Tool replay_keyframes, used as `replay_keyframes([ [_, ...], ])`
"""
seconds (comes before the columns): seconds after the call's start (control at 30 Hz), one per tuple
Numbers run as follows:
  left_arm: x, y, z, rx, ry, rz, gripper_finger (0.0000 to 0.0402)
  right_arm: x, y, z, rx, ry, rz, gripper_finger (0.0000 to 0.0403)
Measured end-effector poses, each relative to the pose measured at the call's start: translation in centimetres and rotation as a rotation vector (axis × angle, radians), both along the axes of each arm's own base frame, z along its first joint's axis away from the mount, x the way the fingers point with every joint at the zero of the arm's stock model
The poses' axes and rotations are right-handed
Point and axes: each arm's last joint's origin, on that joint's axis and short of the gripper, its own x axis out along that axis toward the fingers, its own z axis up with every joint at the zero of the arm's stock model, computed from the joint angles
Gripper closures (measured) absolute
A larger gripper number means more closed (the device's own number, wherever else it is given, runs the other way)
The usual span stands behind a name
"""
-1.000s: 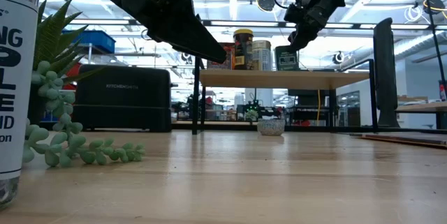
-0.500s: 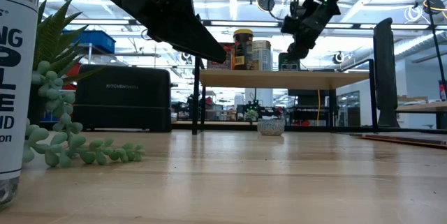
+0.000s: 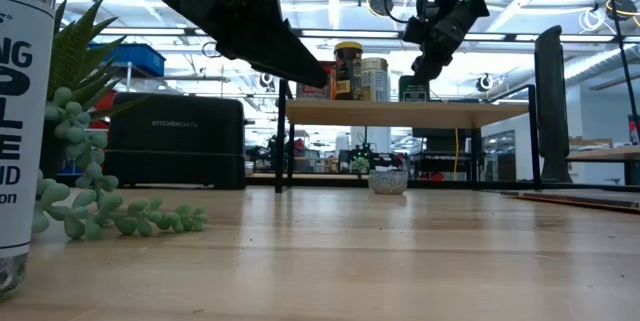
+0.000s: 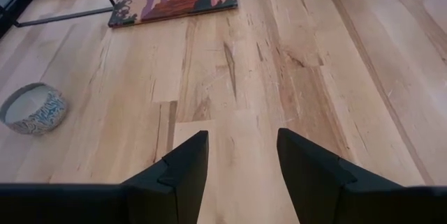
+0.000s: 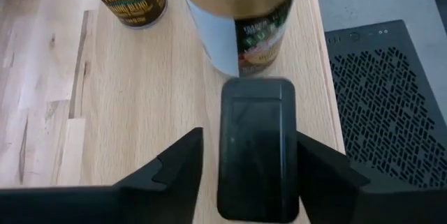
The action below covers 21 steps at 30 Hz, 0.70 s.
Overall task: Shelf spices
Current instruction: Put the black seasoning can on the shelf, then put the white seasoning bottle on the shelf
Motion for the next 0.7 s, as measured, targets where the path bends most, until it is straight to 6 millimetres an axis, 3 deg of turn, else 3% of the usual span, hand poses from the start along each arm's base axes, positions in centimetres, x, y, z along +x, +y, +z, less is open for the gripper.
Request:
replay_keyframes([
  [0.23, 0.01, -0.03, 0.03, -0.002, -0.003, -0.001, 0.0220, 0.15, -0.02, 0.12, 0.004, -0.002, -0.033, 0.0159],
  [0.7, 0.00, -0.07, 0.02, -0.002, -0.002, -0.003, 0.0220, 0.13, -0.11, 0.11, -0.010, 0.014, -0.050, 0.0154],
])
